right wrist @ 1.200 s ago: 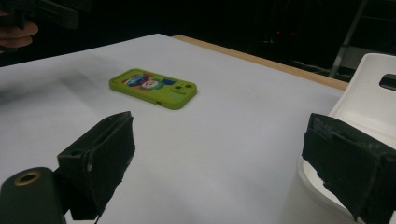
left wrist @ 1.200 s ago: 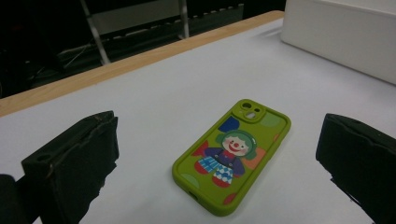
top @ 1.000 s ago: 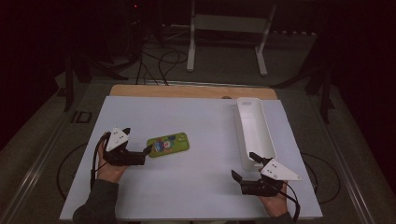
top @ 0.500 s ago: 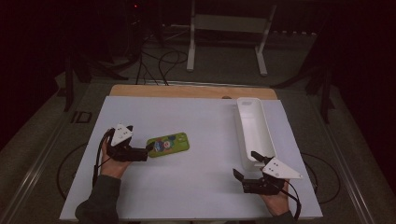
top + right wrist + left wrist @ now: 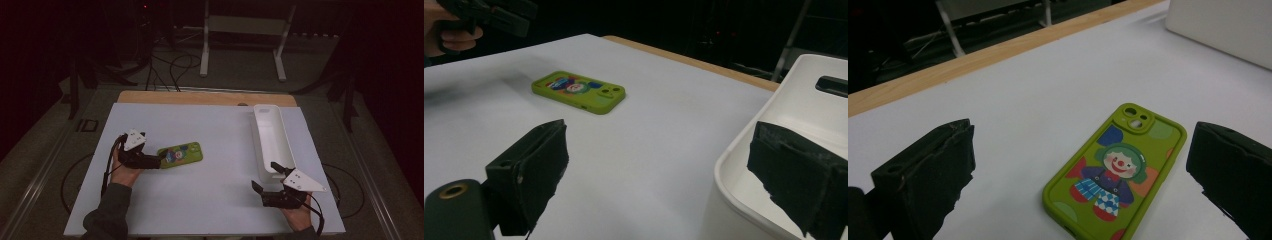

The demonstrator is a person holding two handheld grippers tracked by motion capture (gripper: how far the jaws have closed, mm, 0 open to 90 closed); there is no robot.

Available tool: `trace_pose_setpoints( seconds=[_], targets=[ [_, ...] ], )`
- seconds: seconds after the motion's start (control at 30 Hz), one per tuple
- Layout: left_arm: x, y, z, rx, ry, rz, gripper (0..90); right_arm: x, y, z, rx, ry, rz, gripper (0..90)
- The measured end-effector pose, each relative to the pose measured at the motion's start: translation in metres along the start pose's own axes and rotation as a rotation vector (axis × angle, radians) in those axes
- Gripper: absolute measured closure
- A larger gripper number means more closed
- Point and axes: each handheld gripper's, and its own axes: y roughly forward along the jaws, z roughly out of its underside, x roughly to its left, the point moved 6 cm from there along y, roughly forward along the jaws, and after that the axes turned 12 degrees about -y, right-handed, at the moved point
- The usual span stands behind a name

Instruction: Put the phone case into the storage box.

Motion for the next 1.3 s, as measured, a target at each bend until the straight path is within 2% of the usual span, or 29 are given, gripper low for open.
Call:
trace_pose_setpoints(
  seconds=[0.17,0.6,0.93,1.17,1.3],
  targets=[
    [0.003,0.005,-0.001,0.014,-0.002,-0.004,0.0,0.0,-0.001,0.0,-0.002,0.002,0.002,8.7],
    [0.013,0.019,0.003,0.061,-0.055,-0.006,1.8,-0.001,-0.001,0.0,-0.003,0.007,0.005,8.7],
    [0.022,0.032,0.005,0.096,-0.09,-0.024,5.6,-0.001,-0.001,0.0,-0.004,0.006,0.005,8.7],
    [0.026,0.04,0.005,0.107,-0.105,-0.059,12.5,-0.001,-0.002,0.0,-0.005,0.007,0.007,8.7],
    [0.03,0.044,0.007,0.109,-0.115,-0.1,23.2,-0.001,-0.002,-0.001,-0.006,0.007,0.007,8.8]
  ],
)
